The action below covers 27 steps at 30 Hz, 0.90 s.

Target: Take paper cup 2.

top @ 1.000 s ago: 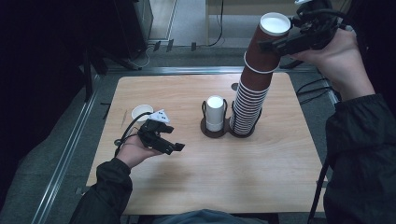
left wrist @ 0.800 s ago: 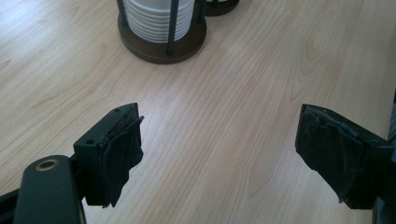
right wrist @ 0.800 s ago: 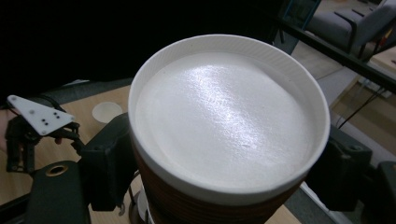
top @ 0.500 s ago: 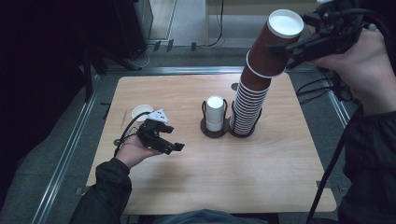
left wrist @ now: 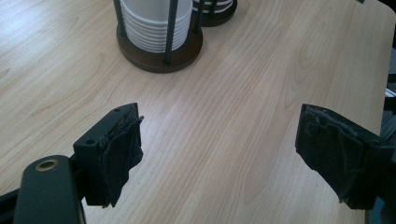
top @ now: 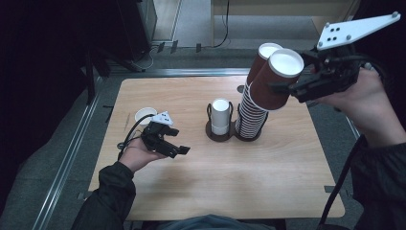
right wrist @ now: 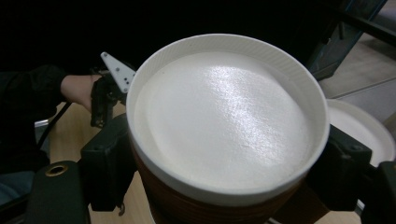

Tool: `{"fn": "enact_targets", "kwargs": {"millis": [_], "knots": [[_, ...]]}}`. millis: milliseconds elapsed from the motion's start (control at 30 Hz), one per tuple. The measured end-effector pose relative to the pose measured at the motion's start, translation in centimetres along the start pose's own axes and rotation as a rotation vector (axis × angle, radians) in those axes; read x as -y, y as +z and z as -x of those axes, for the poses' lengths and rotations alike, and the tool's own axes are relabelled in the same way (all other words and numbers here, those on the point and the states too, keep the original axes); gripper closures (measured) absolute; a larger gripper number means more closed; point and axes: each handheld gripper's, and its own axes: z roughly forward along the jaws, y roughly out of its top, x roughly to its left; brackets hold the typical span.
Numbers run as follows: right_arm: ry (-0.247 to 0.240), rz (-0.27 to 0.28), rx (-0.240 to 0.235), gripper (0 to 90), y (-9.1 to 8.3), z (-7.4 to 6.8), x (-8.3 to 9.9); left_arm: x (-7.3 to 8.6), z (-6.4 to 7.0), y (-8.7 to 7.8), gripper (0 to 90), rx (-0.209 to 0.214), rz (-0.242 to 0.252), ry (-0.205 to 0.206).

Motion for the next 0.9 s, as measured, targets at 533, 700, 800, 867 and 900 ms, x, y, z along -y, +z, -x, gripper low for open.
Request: {"fn": "enact_targets", "kwargs": {"millis": [533, 700, 800, 867, 900], "knots": [[0.01, -0.009, -0.099, 20.1, 3.5, -3.2, 4.7, -0.1, 0.2, 0.0, 14.5, 0.032, 0.007, 0.034], [0.029, -0.018, -0.129, 20.1, 5.1, -3.6, 6.7, -0.2, 0.4, 0.1, 14.5, 0.048, 0.025, 0.051], [0.035, -0.015, -0.156, 20.1, 6.2, -4.1, 7.6, -0.2, 0.5, 0.2, 14.5, 0.056, 0.024, 0.051], [0.034, -0.024, -0.165, 20.1, 7.0, -4.3, 8.1, -0.2, 0.5, 0.3, 14.5, 0.06, 0.019, 0.059], [0.029, -0.024, -0.169, 20.1, 7.5, -4.5, 8.4, -0.2, 0.5, 0.3, 14.5, 0.062, 0.017, 0.059]]}}
